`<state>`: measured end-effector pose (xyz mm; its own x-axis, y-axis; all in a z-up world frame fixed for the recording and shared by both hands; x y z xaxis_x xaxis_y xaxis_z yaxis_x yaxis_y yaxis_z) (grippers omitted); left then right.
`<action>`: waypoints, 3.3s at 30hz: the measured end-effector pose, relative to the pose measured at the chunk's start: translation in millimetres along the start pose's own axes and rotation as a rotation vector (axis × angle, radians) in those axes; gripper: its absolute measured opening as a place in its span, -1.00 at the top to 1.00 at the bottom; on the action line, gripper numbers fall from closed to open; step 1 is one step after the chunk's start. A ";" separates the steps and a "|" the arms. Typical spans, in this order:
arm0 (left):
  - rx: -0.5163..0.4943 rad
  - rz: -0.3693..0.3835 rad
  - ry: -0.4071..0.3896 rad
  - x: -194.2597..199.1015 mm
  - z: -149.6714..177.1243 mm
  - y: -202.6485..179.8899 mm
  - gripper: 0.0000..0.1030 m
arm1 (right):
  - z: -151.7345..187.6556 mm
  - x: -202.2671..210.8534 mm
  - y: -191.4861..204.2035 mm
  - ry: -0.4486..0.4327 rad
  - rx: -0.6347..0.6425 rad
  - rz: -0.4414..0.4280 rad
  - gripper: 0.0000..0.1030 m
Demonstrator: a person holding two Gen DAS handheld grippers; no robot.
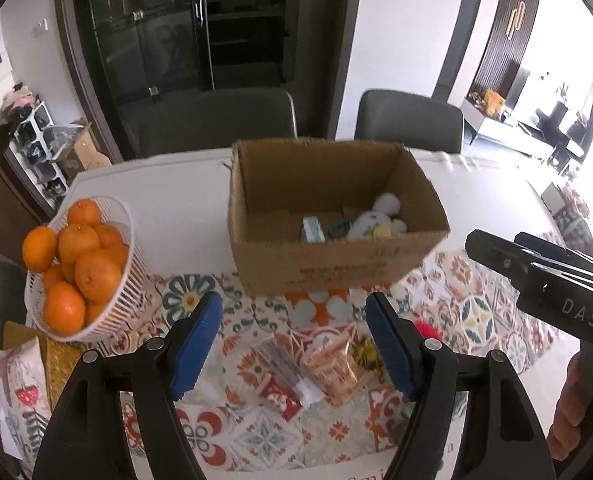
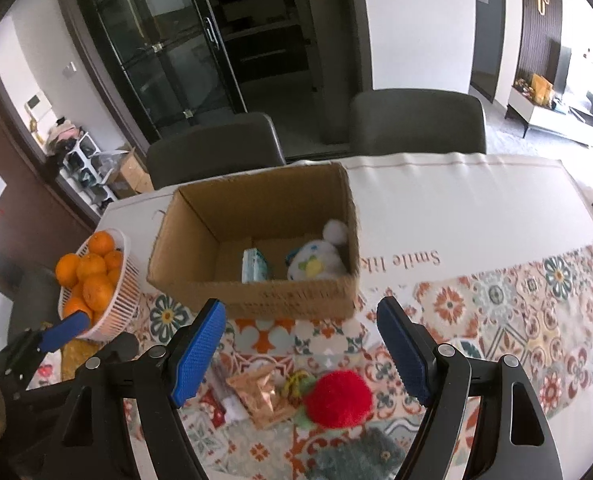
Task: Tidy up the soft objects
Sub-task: 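Move both tools back toward the red pompom plush and biscuit packet, then grasp the red pompom plush with the right tool while the left tool grasps the Fortune Biscuits packet, then carry the biscuit packet with the left tool while the right tool carries the pompom over the box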
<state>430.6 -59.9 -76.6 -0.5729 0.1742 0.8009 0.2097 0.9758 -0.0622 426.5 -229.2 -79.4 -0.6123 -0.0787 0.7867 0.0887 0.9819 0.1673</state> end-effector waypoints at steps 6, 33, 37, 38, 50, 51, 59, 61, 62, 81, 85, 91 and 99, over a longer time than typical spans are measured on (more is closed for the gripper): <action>-0.008 0.027 0.052 -11.0 22.0 -7.8 -0.43 | 22.0 -3.8 -11.0 0.033 -0.034 0.003 -0.53; -0.085 0.143 0.293 -84.3 82.8 -36.2 -0.43 | 101.3 -65.4 -51.6 0.252 -0.213 -0.010 -0.53; -0.089 0.150 0.332 -100.0 87.9 -38.7 -0.43 | 110.0 -78.6 -56.9 0.292 -0.241 -0.014 -0.53; -0.088 0.149 0.340 -103.2 89.4 -38.9 -0.43 | 112.4 -82.3 -57.8 0.303 -0.246 -0.016 -0.53; -0.063 0.151 0.428 -138.3 103.6 -40.5 -0.43 | 132.2 -115.2 -64.8 0.395 -0.326 -0.061 -0.53; -0.059 0.153 0.432 -139.9 103.9 -40.5 -0.43 | 132.6 -117.3 -64.9 0.398 -0.329 -0.064 -0.52; -0.018 0.142 0.470 -163.2 107.1 -40.1 -0.43 | 133.6 -129.9 -65.7 0.419 -0.344 -0.072 -0.38; -0.003 0.146 0.476 -168.5 108.2 -39.8 -0.42 | 134.9 -132.4 -65.7 0.425 -0.348 -0.073 -0.31; 0.000 0.146 0.478 -170.6 109.5 -39.1 -0.41 | 135.6 -134.1 -65.5 0.424 -0.351 -0.078 -0.28; 0.088 0.170 0.479 -203.1 130.7 -45.7 -0.05 | 137.7 -145.1 -71.1 0.397 -0.373 -0.106 0.21; 0.091 0.166 0.464 -191.1 133.0 -40.3 -0.05 | 137.9 -136.0 -65.0 0.373 -0.343 -0.095 0.24; 0.088 0.158 0.411 -165.8 127.6 -36.3 -0.05 | 129.5 -116.5 -56.8 0.320 -0.286 -0.076 0.24; 0.066 0.136 0.310 -126.2 113.9 -25.0 -0.05 | 117.8 -89.0 -49.1 0.257 -0.237 -0.074 0.24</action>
<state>407.4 -91.2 -244.0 -0.2732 0.2650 0.9248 0.2105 0.9545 -0.2113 384.1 -250.1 -227.6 -0.4092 -0.2179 0.8860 0.2499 0.9072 0.3385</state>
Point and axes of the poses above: each gripper's, at about its wrist camera, not at the fingertips, and x roughly against the way its jaws point, y to its left, z to its underside, the point moved 5 cm from there along -x, roughly the way its jaws point, and after that the axes turned 3 degrees about -y, right-handed, at the moved point
